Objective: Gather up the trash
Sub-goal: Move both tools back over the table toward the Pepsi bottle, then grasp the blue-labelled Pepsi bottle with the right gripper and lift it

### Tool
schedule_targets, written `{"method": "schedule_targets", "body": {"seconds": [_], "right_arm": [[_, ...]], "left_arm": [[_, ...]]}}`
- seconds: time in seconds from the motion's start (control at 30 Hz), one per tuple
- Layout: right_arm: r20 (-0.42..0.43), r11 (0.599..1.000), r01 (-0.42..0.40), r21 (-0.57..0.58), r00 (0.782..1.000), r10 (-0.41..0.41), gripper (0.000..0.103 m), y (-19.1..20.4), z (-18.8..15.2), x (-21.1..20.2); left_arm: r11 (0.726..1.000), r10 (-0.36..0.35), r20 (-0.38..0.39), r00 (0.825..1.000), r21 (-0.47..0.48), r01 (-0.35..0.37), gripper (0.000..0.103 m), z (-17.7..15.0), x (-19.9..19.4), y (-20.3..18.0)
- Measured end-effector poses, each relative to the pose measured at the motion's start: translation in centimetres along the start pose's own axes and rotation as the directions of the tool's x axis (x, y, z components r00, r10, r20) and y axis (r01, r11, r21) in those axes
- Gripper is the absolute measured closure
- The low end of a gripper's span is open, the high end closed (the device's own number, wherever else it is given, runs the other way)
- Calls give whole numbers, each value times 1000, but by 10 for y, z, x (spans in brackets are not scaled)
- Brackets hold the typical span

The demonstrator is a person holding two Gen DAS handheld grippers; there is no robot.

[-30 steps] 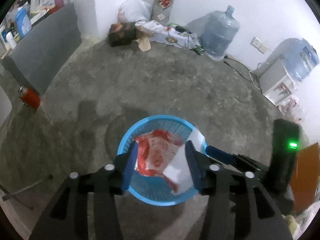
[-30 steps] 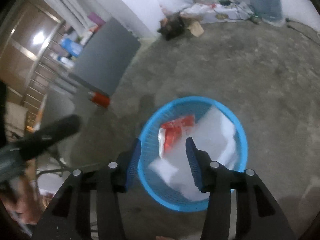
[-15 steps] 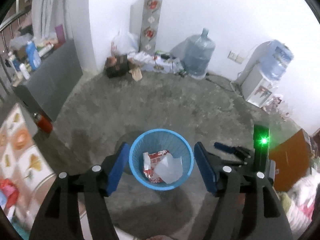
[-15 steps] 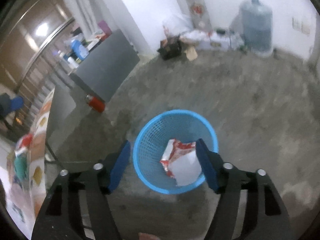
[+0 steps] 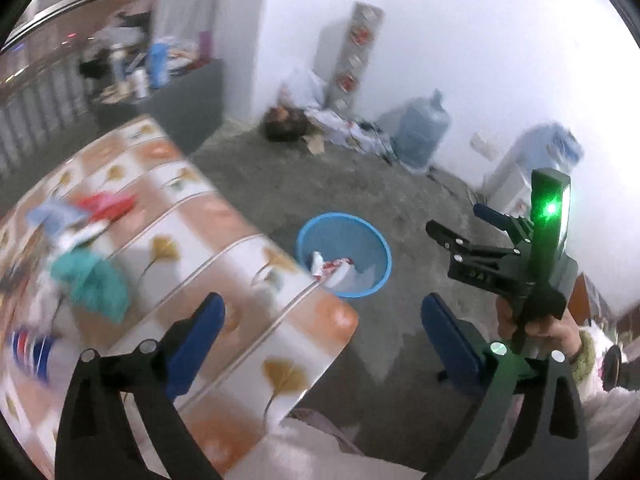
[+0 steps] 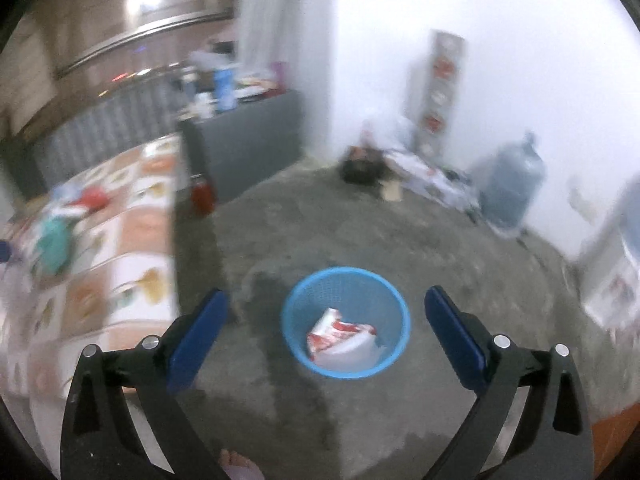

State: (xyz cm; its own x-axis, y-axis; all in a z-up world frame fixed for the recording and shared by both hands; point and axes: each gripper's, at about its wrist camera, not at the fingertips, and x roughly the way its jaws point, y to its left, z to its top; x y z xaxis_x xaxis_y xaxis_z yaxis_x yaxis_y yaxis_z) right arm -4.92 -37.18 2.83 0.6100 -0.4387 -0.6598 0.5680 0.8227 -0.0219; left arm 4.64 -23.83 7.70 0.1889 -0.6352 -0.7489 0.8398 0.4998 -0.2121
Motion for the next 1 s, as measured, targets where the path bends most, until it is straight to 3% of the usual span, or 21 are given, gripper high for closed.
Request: {"method": "schedule_targets", "body": {"seconds": [0.2,0.3,0.4,0.5,0.7,0.83,1.0], "right_arm": [[75,984,-88,-156,992,100,8,62,7,-24],[127,964,-207,-164,965,229,8,86,10,-35],[111,926,-334,-174,928,356,8,118,14,-38],[22,862,-467,-198,877,480,8,152,21,-28],[-214,700,-690,-185,723,656,9,233,38,8],[-302,659,-720,-219,692,656,18,287,47,24],[-375,671,-715,-198,687,622,35,331,50,52]], "left_arm": [[978,66,123,990,-205,-39,6,-62,-68,66],[941,132,173,976,-330,-69,6,-98,-98,104],[914,179,208,962,-398,-85,6,-123,-117,132],[888,211,232,950,-451,-87,6,-148,-131,158],[839,264,290,920,-539,-71,6,-182,-152,199],[822,269,312,911,-567,-48,6,-192,-152,216],[825,232,330,915,-565,-5,6,-204,-145,225]]}}
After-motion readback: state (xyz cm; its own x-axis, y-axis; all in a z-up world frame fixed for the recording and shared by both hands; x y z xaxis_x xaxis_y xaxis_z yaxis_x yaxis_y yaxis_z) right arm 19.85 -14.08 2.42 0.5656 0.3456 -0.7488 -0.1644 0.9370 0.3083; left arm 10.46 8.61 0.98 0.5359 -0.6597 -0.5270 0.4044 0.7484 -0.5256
